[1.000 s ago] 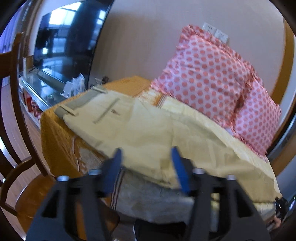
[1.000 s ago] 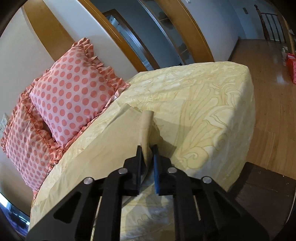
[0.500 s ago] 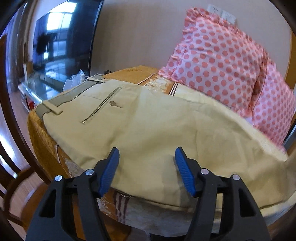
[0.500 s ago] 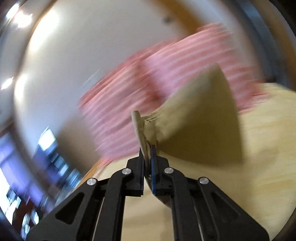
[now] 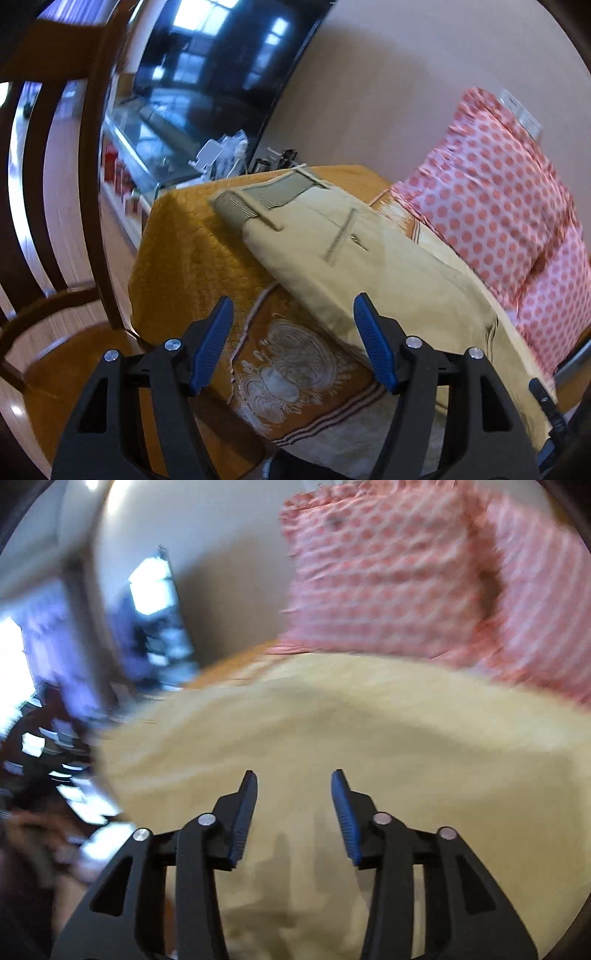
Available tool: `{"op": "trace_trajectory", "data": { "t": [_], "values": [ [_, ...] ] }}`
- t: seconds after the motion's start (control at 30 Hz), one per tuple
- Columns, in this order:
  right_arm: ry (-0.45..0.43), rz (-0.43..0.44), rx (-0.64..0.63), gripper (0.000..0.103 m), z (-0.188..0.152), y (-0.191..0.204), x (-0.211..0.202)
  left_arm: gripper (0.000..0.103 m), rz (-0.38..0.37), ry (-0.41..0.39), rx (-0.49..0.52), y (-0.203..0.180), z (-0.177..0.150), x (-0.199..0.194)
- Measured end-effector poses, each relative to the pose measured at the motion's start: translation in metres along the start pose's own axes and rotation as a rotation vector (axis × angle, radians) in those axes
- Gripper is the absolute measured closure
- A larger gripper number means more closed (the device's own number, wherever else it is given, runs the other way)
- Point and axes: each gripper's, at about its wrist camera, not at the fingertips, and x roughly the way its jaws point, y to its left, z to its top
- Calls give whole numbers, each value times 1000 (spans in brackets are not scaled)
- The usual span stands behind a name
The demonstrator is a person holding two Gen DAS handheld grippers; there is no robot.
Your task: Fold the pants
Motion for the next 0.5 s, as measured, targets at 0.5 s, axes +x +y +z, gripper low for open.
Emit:
{"op": "trace_trajectory", "data": {
  "t": [0.5],
  "values": [
    [112, 25, -86, 37, -21, 16, 24, 34, 45, -36, -32, -5, 30, 34]
  ]
}}
